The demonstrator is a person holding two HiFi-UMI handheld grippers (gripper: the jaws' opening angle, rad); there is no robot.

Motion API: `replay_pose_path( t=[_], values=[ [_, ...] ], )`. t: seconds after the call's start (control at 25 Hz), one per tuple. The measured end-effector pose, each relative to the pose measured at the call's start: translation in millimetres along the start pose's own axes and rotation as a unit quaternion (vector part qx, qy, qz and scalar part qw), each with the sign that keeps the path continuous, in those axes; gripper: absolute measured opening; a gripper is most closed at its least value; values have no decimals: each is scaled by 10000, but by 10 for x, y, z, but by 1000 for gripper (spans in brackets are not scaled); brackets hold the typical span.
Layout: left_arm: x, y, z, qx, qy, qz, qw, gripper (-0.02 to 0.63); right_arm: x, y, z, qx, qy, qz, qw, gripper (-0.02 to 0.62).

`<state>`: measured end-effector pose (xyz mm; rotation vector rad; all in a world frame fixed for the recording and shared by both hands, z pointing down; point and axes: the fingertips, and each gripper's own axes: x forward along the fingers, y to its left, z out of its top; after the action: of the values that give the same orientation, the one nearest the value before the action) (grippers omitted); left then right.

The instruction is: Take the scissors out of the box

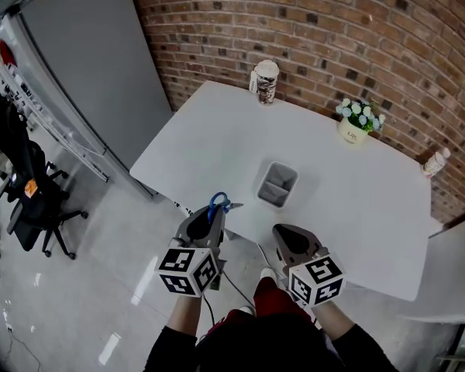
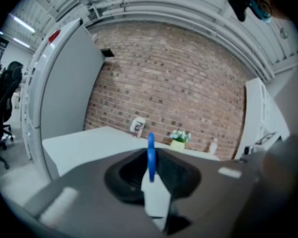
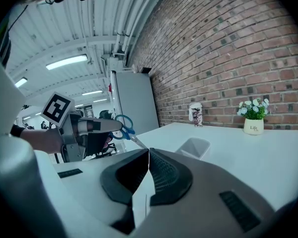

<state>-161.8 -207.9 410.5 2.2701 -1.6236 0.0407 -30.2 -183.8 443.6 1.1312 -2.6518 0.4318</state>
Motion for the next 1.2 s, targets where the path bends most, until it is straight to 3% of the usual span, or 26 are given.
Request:
replay_pose_path(
  t=[1.2],
  values=[
    [-932,249,-351,9,144,504,9986,48,-157,737,-175,-182,30,337,9993,9]
  ],
)
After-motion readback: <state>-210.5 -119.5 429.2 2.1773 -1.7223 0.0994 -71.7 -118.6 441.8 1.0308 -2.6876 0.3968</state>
